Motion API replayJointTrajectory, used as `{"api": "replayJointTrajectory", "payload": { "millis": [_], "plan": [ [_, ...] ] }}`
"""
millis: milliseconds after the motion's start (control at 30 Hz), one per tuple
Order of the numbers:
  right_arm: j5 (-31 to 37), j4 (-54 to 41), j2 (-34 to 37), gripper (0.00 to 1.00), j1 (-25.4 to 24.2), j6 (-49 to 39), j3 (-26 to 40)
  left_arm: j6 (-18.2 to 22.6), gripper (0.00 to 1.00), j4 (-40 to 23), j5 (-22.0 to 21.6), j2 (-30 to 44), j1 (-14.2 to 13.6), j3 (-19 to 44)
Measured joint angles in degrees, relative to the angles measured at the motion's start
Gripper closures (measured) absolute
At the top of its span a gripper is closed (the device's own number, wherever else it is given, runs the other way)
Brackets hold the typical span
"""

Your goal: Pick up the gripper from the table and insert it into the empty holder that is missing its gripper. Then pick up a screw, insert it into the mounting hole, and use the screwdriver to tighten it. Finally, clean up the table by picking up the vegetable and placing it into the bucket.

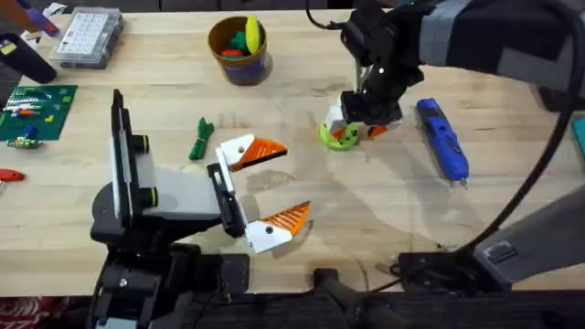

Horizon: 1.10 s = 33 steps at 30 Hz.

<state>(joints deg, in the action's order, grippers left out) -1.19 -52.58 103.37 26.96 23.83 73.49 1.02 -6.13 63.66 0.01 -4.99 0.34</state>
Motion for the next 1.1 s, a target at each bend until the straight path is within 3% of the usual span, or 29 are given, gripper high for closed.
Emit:
{"api": "replayJointTrajectory", "payload": {
  "millis": [233,433,1100],
  "plan": [
    [0.02,0.85,-0.01,0.312,0.00,-0.04,0.00,-0.01,0.010,0.00,0.00,0.00,-0.02,0.00],
    [0.02,0.16,-0.02,0.429,0.00,-0.03,0.00,-0.01,0.009,0.00,0.00,0.00,0.00,0.00],
    [0.02,1.33,-0.01,0.630,0.00,-0.04,0.00,-0.01,0.010,0.00,0.00,0.00,-0.01,0.00]
  ]
}}
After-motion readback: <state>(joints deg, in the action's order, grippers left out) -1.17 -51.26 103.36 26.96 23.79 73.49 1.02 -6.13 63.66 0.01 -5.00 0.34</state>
